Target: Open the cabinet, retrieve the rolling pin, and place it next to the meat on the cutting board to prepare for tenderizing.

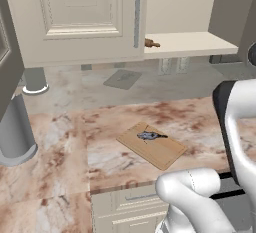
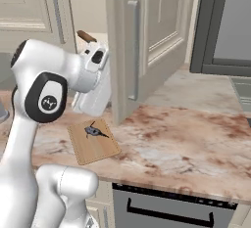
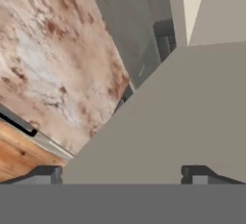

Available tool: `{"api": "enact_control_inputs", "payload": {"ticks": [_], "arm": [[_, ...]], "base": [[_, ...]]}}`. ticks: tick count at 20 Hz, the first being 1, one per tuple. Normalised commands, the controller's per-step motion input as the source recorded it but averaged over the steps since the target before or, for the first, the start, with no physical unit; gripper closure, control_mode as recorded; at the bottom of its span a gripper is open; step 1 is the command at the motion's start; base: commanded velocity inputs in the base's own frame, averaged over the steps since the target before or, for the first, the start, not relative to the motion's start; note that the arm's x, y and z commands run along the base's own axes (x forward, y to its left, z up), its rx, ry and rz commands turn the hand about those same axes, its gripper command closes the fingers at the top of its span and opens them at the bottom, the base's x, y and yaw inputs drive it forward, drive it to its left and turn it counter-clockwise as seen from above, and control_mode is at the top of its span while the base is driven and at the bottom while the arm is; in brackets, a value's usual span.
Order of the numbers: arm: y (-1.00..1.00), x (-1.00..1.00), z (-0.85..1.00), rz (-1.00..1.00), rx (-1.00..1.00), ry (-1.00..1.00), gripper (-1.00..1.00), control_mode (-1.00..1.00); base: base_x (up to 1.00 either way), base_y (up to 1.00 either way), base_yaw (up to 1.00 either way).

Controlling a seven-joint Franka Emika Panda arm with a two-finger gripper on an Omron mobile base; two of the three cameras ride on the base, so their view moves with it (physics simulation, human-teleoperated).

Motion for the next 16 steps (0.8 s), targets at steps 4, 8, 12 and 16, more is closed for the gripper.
{"api": "enact_control_inputs", "payload": {"ticks": [4, 8, 12, 16], "arm": [[-0.68, -0.01, -0.01, 0.0, 0.08, 0.06, -1.0, -1.0], [-0.36, -0.05, -0.04, 0.0, 0.07, 0.0, -1.0, -1.0], [0.05, -0.25, 0.0, 0.0, 0.01, -0.07, -1.0, -1.0], [0.43, -0.14, 0.0, 0.0, 0.0, -0.08, -1.0, -1.0]], "base": [[0.0, 0.0, 0.0], [0.0, 0.0, 0.0], [0.0, 0.0, 0.0], [0.0, 0.0, 0.0]]}}
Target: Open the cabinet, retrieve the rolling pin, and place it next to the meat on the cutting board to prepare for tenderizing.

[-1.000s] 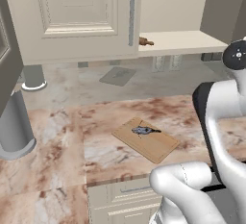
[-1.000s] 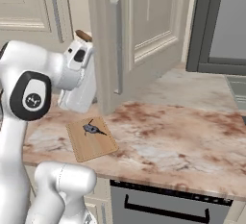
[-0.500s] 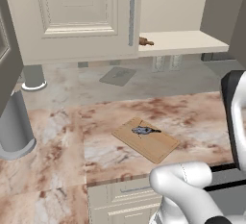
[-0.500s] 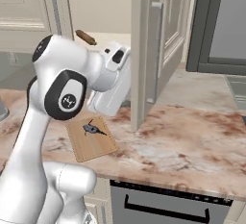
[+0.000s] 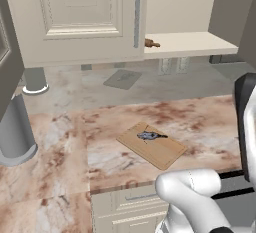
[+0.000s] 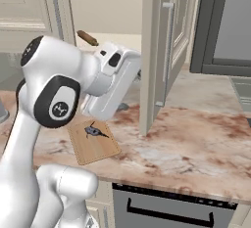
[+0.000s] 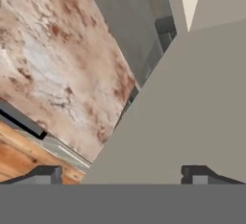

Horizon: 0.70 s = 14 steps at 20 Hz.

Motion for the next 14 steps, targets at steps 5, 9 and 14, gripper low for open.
{"api": "enact_control_inputs", "payload": {"ticks": [5, 9, 14], "arm": [[0.72, 0.0, 0.0, 0.0, 0.01, -0.08, -1.0, -1.0], [0.82, 0.0, 0.0, -0.01, 0.01, -0.13, -1.0, -1.0], [0.78, -0.13, 0.04, -0.01, 0.08, -0.25, -1.0, -1.0]], "base": [[0.0, 0.0, 0.0], [0.0, 0.0, 0.0], [0.0, 0.0, 0.0]]}}
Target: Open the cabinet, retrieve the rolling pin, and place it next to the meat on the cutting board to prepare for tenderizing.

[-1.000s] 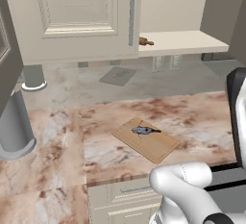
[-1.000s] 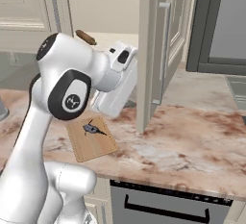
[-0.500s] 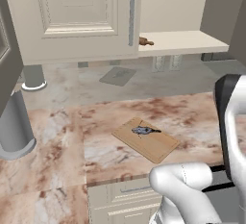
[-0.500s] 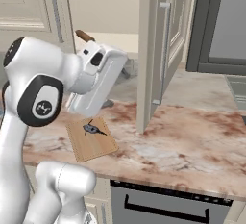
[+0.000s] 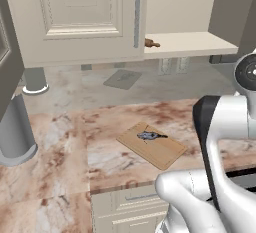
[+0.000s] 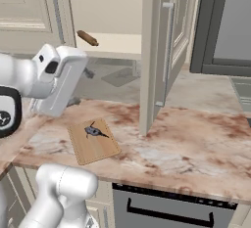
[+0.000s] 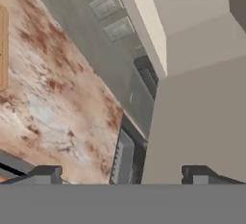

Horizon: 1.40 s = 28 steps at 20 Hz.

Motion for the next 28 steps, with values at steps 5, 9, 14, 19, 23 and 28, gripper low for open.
{"api": "enact_control_inputs", "payload": {"ticks": [5, 9, 14, 19, 23, 28], "arm": [[0.58, -0.57, 0.08, 0.08, 0.13, -0.23, -1.0, -1.0], [0.6, -0.23, 0.23, 0.05, 0.22, -0.21, -1.0, -1.0], [0.67, 0.0, 0.33, 0.0, 0.27, -0.28, -1.0, -1.0], [0.66, 0.0, 0.31, 0.0, 0.27, -0.3, -1.0, -1.0], [0.57, 0.0, 0.26, 0.0, 0.28, -0.29, -1.0, -1.0], [0.13, -0.04, 0.18, 0.02, 0.25, -0.12, -1.0, -1.0]], "base": [[0.0, 0.0, 0.0], [0.0, 0.0, 0.0], [0.0, 0.0, 0.0], [0.0, 0.0, 0.0], [0.0, 0.0, 0.0], [0.0, 0.0, 0.0]]}}
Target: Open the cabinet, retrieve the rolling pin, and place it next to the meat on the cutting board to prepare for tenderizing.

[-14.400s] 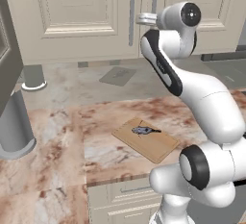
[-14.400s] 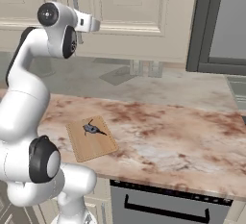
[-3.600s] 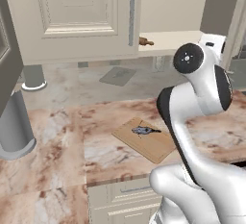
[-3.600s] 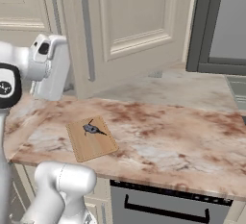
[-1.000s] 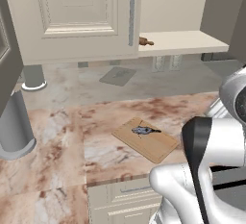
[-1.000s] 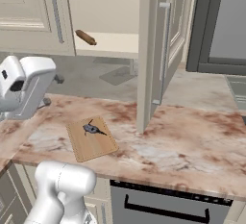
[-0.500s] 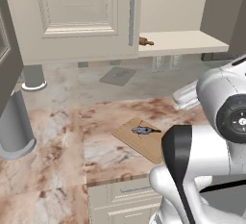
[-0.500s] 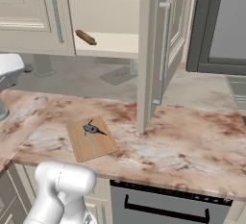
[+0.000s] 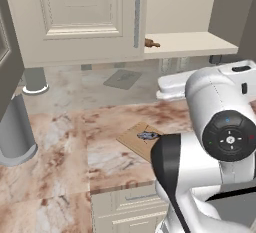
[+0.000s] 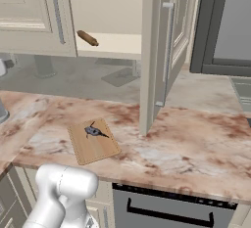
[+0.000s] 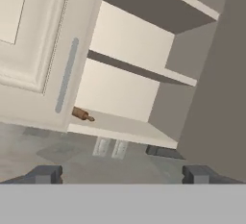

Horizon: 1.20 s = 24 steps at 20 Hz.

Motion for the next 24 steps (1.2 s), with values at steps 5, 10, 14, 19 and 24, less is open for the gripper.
{"api": "enact_control_inputs", "payload": {"ticks": [5, 10, 14, 19, 24], "arm": [[0.0, 0.26, 0.06, 0.0, 0.23, -0.11, -1.0, -1.0], [0.02, 0.4, 0.0, 0.0, 0.14, -0.06, -1.0, -1.0], [0.01, 0.05, -0.12, 0.0, 0.0, -0.05, -1.0, -1.0], [0.0, 0.29, -0.09, 0.0, 0.0, -0.12, -1.0, -1.0], [-0.01, 0.37, 0.0, 0.0, 0.02, -0.02, -1.0, -1.0]], "base": [[0.0, 0.0, 0.0], [0.0, 0.0, 0.0], [0.0, 0.0, 0.0], [0.0, 0.0, 0.0], [0.0, 0.0, 0.0]]}}
